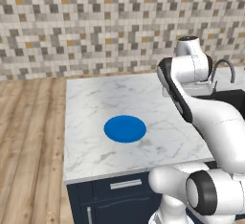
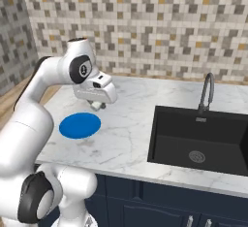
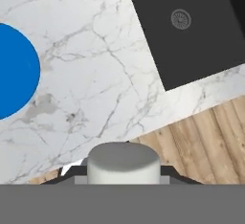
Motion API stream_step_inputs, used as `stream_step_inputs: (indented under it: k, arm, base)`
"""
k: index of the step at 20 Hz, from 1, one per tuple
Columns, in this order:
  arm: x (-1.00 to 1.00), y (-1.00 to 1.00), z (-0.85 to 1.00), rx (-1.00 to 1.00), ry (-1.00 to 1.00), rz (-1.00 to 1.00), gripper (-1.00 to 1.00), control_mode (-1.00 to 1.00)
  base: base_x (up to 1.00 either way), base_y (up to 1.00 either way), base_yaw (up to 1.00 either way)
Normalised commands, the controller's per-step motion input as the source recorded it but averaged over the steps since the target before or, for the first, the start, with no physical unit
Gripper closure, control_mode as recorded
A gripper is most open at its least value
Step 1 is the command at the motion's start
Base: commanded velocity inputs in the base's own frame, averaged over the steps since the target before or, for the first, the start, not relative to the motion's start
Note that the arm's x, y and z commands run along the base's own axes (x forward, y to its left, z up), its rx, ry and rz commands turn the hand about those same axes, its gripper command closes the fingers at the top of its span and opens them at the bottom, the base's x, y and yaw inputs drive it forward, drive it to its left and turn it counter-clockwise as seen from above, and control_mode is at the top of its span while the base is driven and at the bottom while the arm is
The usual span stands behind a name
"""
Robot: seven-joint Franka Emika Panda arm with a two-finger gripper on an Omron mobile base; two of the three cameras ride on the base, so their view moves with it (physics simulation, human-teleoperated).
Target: Pick up the marshmallow and place it in the cup of hot chocolate on the dining counter.
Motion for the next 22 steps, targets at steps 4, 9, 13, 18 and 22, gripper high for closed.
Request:
stream_step_inputs:
  k: [4,9,13,18,22]
  arm:
    - [-0.35,0.00,0.00,0.03,0.00,0.23,1.00,-1.00]
    - [-0.33,0.02,0.00,0.07,0.00,0.25,1.00,-1.00]
    - [-0.22,0.17,0.00,0.10,0.00,0.28,1.00,-1.00]
    - [-0.20,0.32,0.07,0.07,0.00,0.19,1.00,-1.00]
    - [-0.32,0.33,0.08,0.00,0.00,0.05,1.00,-1.00]
  base:
    - [0.00,0.00,0.00]
    - [0.00,0.00,0.00]
    - [0.00,0.00,0.00]
    - [0.00,0.00,0.00]
    - [0.00,0.00,0.00]
